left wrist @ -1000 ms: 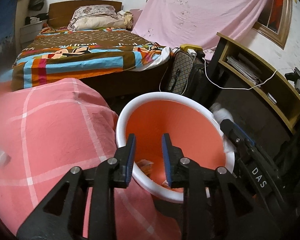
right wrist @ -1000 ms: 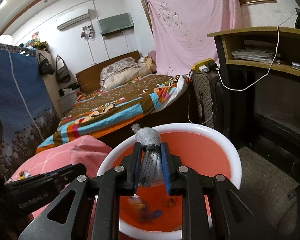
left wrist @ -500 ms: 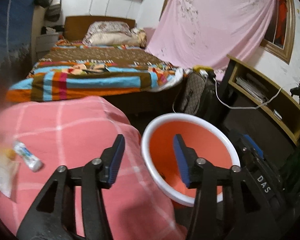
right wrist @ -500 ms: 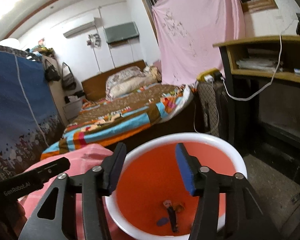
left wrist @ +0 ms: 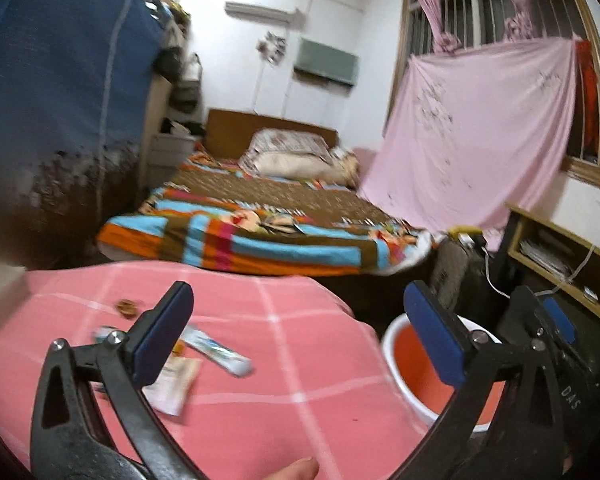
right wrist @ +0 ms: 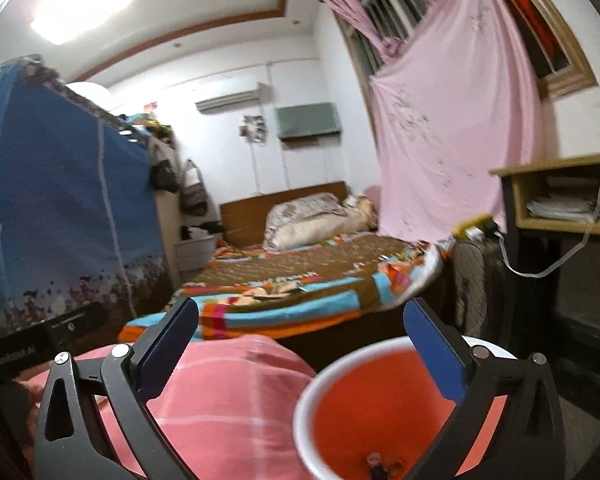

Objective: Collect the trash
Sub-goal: 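Bring both tools back over the remaining trash on the bedspread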

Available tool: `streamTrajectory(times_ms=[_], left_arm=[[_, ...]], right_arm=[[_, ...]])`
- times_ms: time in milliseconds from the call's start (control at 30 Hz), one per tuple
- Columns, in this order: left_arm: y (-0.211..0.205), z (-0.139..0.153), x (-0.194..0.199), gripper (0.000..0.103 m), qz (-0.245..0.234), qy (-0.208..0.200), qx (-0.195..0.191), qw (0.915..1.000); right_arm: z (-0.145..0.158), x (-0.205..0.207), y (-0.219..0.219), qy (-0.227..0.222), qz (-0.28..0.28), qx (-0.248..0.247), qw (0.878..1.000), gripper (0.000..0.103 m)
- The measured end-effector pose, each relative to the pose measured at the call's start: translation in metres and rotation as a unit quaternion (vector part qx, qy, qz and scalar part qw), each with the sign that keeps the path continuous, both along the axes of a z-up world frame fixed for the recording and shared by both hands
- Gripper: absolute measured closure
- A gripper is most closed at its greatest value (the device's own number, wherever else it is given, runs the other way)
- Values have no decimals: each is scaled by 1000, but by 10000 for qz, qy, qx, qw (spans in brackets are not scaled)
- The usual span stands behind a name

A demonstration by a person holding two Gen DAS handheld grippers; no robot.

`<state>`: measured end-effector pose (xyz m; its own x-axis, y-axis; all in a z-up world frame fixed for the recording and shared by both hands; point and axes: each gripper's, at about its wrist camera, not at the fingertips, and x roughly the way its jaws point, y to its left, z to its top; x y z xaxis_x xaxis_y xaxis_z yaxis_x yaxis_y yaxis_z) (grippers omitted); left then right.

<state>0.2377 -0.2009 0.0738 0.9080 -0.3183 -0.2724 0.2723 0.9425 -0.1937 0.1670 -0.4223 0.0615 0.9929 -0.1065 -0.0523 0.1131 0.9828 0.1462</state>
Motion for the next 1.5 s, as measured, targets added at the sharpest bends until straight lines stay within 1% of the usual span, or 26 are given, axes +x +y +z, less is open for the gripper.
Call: streamTrajectory(times_ms=[167,367,533,667,767,833,967,1100,1200,1267,1333,1400,1500], left_arm=[[34,4,-11,14,423,-290,70,9987],[77,7,-29,14,893,-663,243,9935],[108,6,-37,14,1140,-824,319,9895],[127,2,-40,14,1277,-939,428,9864],[140,-6,-38,14,1302,-942,534,9856],[146,-10,-36,14,1294,-893,528,9862],[151,-18,-32,14,1245,-727,447,9885],[147,-25,-19,14,1195,-408,581,9903],[141,-30,-7,15,1080,-64,711,9916],[138,-35,4,16,915,256,744,9927],[136,-39,12,22,813,505,755,9925],[134,-44,20,35,688,767,769,9917],[129,-52,29,46,470,1096,801,9896]], right_arm=[[8,1,28,-214,418,-27,9989,0],[15,-2,60,-628,879,-115,9941,0],[15,-2,86,-812,1220,-433,9883,0],[9,7,108,-810,1425,-766,9835,0],[3,17,121,-637,1483,-1023,9816,0],[-1,26,127,-427,1502,-1143,9811,0],[-6,45,130,87,1630,-1122,9802,0],[-11,60,125,564,1686,-892,9800,0],[-15,71,124,907,1689,-803,9782,0],[-18,79,126,1145,1696,-819,9754,4],[-23,87,132,1370,1699,-882,9719,16],[-27,94,136,1583,1715,-932,9679,22],[-33,105,138,1912,1787,-943,9605,30]])
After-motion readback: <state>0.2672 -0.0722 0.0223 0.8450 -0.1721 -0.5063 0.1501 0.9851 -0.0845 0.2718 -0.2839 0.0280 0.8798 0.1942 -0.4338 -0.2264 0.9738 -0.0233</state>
